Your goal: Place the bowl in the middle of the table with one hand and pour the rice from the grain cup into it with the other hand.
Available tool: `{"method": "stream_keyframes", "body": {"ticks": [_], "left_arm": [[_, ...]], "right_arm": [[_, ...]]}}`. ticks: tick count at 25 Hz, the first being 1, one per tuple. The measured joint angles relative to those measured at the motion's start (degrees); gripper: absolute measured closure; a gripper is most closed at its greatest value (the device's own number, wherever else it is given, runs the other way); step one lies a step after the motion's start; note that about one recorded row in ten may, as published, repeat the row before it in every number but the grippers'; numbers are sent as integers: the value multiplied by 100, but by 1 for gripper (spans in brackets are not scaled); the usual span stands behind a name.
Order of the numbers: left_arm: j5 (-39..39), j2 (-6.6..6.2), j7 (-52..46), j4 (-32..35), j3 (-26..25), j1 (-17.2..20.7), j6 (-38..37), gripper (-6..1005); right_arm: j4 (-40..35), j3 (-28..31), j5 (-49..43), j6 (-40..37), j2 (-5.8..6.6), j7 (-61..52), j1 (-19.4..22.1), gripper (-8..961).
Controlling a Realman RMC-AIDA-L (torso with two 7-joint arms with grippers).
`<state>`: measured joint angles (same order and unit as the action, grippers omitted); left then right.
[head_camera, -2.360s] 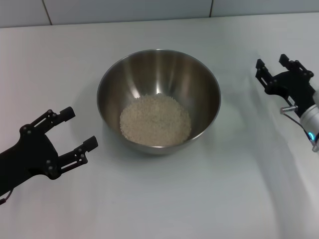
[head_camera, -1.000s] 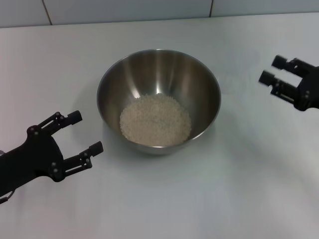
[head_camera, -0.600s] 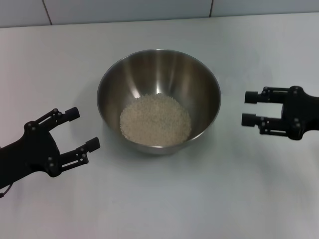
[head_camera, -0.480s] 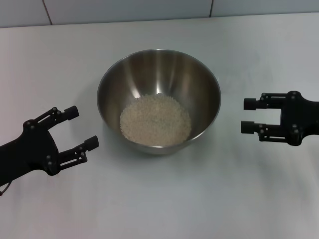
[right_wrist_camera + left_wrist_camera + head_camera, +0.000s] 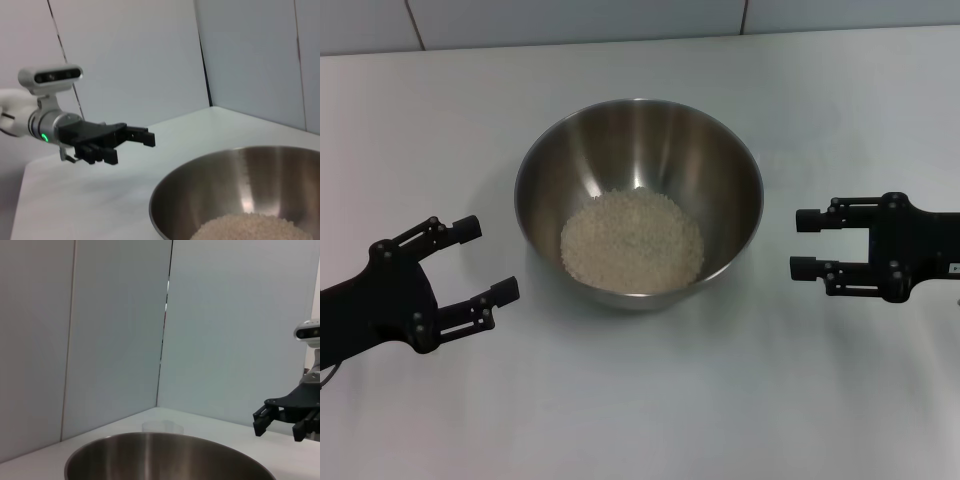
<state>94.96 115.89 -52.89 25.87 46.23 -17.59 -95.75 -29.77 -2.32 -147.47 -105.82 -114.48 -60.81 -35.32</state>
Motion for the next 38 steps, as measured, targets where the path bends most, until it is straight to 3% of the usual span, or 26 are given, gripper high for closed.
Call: {"method": "stream_keyframes", "body": {"ticks": [1, 4, 38], "left_arm": [[15, -1, -35, 2, 1, -10, 0, 139], [18, -9, -52, 2, 0, -21, -1, 139], [168, 30, -72, -3, 0, -96, 33, 139]], "right_arm": [[-99, -34, 0, 27, -57, 5, 7, 332], [-131, -60, 0, 36, -74, 7, 13, 332], [-109, -149, -8, 88, -83, 17, -4, 332]]}}
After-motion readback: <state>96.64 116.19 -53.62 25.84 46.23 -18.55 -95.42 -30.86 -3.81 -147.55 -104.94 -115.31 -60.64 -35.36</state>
